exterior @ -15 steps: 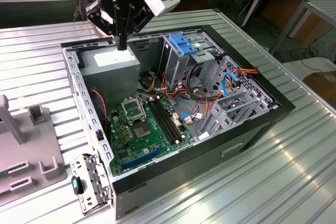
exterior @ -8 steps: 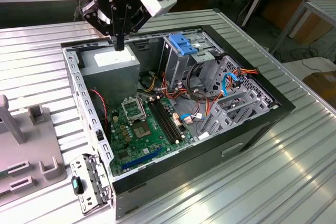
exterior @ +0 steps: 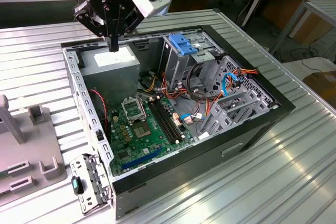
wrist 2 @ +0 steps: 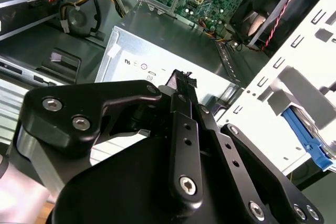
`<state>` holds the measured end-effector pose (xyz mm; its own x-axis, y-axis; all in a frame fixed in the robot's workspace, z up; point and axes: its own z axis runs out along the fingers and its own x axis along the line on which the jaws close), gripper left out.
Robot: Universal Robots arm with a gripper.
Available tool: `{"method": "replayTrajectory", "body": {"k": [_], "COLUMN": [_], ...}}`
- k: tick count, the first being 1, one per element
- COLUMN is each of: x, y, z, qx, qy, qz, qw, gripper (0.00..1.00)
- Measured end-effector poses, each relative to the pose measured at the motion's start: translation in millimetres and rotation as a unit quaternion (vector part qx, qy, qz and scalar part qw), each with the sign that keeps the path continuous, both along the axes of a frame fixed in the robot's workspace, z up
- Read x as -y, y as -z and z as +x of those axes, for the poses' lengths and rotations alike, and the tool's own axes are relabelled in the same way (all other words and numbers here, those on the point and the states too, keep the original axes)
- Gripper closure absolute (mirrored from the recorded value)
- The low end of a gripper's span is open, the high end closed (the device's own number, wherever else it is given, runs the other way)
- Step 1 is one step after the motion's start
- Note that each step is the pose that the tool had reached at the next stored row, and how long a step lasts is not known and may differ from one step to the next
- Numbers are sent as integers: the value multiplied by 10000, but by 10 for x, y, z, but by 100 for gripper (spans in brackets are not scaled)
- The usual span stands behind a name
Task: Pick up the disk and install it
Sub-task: 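Reach for the disk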
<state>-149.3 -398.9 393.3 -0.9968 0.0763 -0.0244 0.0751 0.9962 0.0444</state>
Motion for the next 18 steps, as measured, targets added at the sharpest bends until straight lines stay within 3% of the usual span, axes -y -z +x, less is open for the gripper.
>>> {"method": "replayTrajectory", "body": {"k": [18], "x": [0], "y": [0], "z": [-212], "qx": [0], "qy": [0], "qz": [0], "qw": [10000], "gripper": [89]}}
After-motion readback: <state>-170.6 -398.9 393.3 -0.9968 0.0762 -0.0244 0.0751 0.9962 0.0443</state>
